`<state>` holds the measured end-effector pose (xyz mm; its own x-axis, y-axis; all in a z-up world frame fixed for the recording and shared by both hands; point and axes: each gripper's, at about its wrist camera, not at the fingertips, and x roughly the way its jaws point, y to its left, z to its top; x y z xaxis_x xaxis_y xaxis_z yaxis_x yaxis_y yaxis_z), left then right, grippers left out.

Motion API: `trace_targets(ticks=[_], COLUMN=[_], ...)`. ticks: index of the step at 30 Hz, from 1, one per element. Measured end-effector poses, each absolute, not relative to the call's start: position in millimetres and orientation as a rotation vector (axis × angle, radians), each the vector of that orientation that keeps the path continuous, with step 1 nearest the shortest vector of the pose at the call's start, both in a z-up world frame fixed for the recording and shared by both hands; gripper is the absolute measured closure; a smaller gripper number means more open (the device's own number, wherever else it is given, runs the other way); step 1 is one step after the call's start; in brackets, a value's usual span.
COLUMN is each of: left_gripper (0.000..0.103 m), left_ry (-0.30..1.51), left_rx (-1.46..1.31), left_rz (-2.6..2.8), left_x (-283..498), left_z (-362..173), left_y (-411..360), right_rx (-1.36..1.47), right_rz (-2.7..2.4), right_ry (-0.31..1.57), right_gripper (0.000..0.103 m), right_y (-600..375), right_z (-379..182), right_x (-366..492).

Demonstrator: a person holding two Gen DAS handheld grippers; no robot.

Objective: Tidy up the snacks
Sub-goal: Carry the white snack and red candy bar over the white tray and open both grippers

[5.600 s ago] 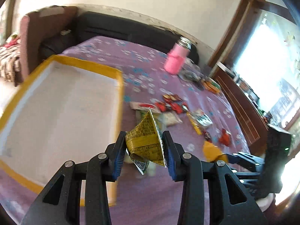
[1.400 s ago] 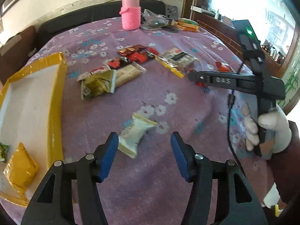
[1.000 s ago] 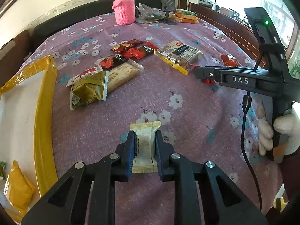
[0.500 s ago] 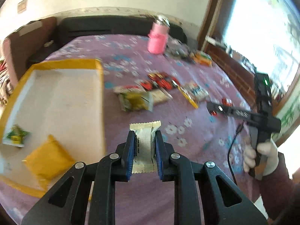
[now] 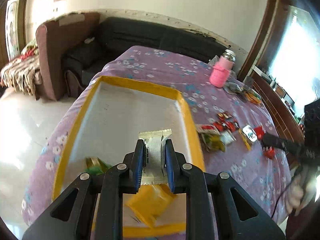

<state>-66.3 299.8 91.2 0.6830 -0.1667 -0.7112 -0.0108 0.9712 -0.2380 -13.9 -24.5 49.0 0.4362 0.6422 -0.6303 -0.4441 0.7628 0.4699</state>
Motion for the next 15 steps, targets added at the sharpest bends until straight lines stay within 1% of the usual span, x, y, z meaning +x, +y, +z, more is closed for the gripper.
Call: trace_targets(ticks=[3, 6, 11, 15], left_gripper=[0.085, 0.085, 0.085, 0.085], left_ry=[0.868, 0.927, 0.988, 1.000], left_rx=[-0.236, -0.272, -0.314, -0.327], left_rz=[-0.061, -0.042, -0.014, -0.021], left_x=[-42.4, -22.2, -3.4, -5.3], left_z=[78.6, 56.2, 29.8, 27.6], left_y=[315.4, 333.4, 348.8, 351.6], right_rx=[0.172, 0.117, -0.021, -0.073], right_rz=[0.738, 0.761, 0.734, 0.723], right_ry=[0.905, 0.948, 1.014, 1.049], right_gripper=[0.076, 0.076, 0.077, 0.077], right_y=[30.5, 77.4, 142.4, 170.0], right_z=[53.0, 40.1, -0.5, -22.8], right_x=[-10.9, -7.8, 0.0, 6.8])
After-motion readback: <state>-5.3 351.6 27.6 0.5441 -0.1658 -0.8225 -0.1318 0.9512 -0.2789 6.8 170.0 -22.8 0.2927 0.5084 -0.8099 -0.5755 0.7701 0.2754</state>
